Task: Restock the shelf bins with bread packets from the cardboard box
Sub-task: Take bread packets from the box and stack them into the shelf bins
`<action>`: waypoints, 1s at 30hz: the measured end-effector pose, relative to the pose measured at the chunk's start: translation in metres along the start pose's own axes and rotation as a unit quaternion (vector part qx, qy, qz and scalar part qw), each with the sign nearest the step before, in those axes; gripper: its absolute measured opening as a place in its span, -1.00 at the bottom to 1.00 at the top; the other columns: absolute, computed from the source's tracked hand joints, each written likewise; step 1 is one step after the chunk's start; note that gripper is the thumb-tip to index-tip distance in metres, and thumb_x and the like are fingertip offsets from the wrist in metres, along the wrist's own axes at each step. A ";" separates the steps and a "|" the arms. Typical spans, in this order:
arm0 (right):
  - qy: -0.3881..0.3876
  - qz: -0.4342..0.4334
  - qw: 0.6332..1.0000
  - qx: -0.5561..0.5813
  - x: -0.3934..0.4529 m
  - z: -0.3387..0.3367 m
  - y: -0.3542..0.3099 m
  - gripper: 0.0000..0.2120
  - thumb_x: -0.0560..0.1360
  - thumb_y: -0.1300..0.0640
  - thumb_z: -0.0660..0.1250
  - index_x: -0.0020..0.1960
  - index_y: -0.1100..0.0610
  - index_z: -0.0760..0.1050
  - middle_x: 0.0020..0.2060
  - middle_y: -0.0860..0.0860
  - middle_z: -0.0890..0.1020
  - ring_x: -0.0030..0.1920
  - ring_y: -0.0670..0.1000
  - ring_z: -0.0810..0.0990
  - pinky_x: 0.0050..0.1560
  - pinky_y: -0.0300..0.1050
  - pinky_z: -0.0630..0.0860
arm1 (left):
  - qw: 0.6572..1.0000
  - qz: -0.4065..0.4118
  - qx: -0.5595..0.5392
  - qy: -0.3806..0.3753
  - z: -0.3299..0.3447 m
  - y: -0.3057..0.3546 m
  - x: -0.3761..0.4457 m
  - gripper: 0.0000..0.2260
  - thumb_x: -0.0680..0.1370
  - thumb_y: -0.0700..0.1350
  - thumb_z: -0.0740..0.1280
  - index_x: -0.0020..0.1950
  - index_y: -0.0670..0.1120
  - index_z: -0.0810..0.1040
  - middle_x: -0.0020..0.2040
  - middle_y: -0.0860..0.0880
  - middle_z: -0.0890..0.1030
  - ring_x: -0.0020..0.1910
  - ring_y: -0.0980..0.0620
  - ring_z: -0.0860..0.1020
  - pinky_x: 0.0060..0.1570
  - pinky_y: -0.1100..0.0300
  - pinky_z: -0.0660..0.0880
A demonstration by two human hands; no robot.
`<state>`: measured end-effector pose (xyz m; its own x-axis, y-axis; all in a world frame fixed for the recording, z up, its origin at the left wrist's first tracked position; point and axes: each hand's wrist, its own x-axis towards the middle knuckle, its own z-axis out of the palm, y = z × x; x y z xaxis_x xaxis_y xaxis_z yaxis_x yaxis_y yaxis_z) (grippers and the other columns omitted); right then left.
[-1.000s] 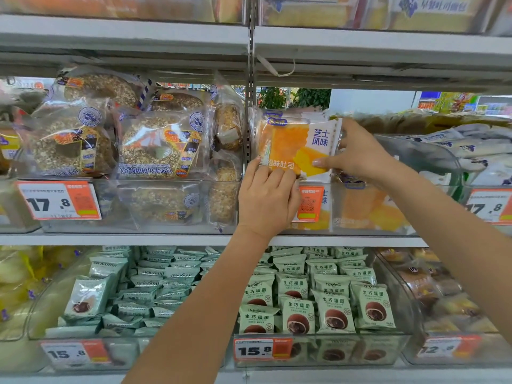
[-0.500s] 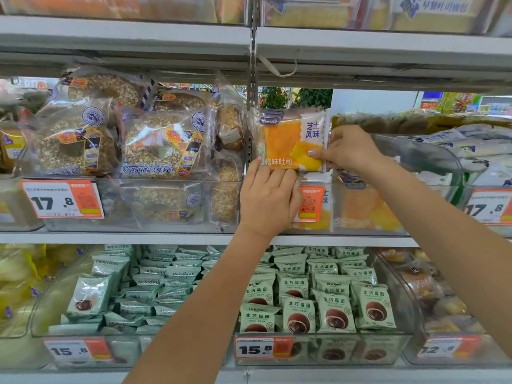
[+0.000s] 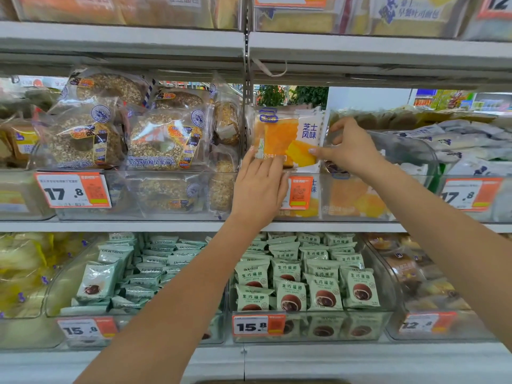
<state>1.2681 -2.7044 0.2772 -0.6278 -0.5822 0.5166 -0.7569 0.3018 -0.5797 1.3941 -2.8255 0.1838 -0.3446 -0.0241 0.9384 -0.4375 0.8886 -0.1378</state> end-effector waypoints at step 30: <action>0.101 -0.021 0.995 0.005 -0.024 0.009 0.003 -0.58 0.44 0.04 0.44 0.21 0.16 0.42 0.19 0.13 0.45 0.21 0.11 0.42 0.10 -0.17 0.31 | 0.984 0.000 -0.088 -0.156 -0.042 0.006 -0.008 -0.57 0.63 -0.04 0.02 0.42 -0.23 0.33 0.38 -0.19 0.41 0.39 -0.13 0.33 0.46 0.02 0.07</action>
<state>1.2826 -2.6965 0.2580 -0.6201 -0.4298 0.6563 -0.7820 0.2721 -0.5607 1.4290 -2.8013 0.1889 -0.5947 -0.1381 0.7920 -0.2960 0.9536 -0.0559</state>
